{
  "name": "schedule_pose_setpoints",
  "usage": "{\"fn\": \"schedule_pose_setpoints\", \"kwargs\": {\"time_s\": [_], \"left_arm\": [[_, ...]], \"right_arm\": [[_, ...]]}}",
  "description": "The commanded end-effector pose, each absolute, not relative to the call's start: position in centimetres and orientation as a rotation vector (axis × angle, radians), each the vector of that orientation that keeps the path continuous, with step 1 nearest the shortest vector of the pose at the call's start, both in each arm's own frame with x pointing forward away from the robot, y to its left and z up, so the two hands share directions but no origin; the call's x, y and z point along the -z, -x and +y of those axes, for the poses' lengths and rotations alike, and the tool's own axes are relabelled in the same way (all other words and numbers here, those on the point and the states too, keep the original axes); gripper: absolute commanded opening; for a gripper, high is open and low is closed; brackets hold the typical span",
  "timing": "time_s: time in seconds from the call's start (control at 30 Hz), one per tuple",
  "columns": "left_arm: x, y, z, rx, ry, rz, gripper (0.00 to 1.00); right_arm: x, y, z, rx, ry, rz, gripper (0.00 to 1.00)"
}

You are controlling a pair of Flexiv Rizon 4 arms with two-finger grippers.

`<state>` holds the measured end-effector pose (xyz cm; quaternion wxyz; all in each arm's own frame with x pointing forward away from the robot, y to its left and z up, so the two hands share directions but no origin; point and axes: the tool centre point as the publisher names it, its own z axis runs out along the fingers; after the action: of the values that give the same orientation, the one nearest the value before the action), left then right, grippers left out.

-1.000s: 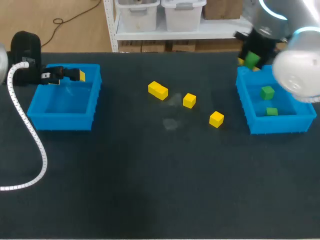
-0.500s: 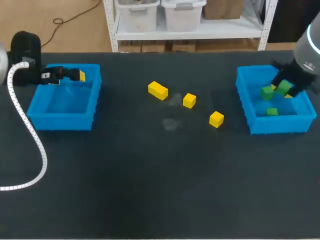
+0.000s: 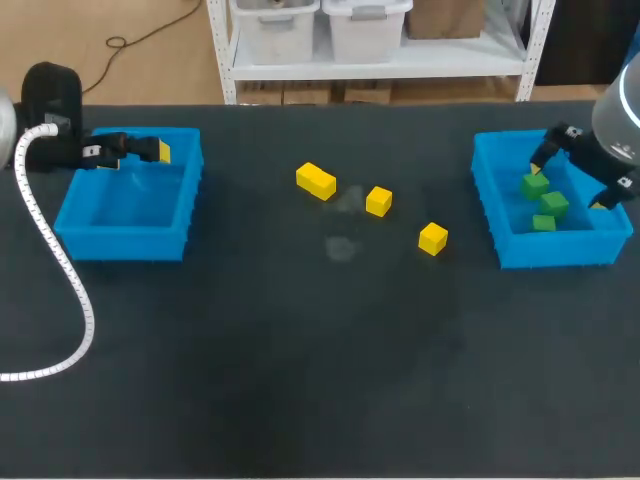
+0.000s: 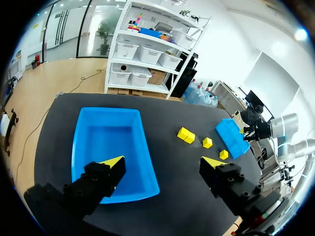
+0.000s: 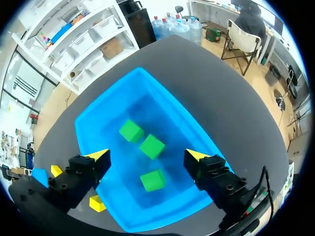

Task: Put the green cubes in the right bin and the yellow cubes in the left bin.

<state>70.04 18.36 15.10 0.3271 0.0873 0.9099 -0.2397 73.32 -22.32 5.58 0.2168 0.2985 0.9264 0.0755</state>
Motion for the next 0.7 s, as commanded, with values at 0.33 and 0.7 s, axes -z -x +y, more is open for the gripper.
{"fn": "schedule_pose_setpoints", "kwargs": {"time_s": [0.33, 0.7], "left_arm": [[-18.1, -71.4, 18.8, 0.475, -0.418, 2.365, 1.0], [-19.1, -73.4, 9.3, 0.397, -1.103, 2.371, 1.0]], "right_arm": [[-5.5, -73.0, -22.3, -0.203, -0.826, 2.543, 1.0], [-5.5, -73.0, -22.3, -0.203, -0.826, 2.543, 1.0]]}}
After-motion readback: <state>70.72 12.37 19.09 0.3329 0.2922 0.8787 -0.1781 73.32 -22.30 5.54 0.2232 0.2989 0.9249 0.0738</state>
